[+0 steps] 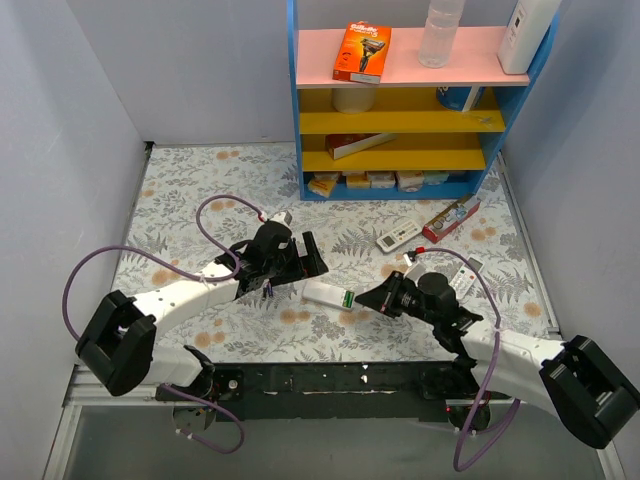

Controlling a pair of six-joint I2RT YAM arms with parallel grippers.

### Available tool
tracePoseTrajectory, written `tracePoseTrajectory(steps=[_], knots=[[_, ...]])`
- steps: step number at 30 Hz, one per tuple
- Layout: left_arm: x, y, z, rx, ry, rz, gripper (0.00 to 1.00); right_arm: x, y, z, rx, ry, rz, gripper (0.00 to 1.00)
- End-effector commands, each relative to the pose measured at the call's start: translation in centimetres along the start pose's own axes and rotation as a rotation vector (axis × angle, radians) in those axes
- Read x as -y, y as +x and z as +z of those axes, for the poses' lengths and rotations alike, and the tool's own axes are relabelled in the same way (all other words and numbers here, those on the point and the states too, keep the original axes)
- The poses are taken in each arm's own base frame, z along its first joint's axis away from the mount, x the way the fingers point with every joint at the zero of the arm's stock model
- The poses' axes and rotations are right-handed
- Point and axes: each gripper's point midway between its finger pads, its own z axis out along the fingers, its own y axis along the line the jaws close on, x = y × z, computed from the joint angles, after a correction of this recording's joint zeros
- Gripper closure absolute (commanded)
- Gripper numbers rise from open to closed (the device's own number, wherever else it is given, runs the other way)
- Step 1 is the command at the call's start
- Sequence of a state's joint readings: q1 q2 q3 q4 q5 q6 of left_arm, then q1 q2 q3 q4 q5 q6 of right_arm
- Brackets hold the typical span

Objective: Load the batteries into the remote control
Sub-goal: Load the battery cover into the remote control.

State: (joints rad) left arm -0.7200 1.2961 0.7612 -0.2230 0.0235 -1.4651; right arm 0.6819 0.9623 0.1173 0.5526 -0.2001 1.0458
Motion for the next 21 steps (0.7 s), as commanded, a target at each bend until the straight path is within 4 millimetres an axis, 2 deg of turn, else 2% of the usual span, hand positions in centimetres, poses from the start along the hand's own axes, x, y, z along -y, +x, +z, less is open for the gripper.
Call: tracePoseTrajectory(steps=[1, 4, 10, 21], knots=[[-0.9, 1.4, 0.6, -0.076, -0.028, -0.038, 0.03, -1.7, -1.4, 0.7, 0.074, -0.079, -0.023, 0.99], [-1.5, 2.2, 0.8, -0.1, -0.042, -0.041, 0.04, -1.4, -1.4, 1.2, 0.07, -0.061, -0.021, 0.99], [-1.4, 2.1, 0.5, -0.087, -0.027, -0.043, 0.06, -0.7, -1.0, 1.9, 0.052, -0.033, -0.003, 0.96], [-1.2, 2.2, -0.1, -0.065, 0.004, -0.06, 0.07, -0.9, -0.6, 3.3, 0.026, -0.029, 0.025, 0.94]])
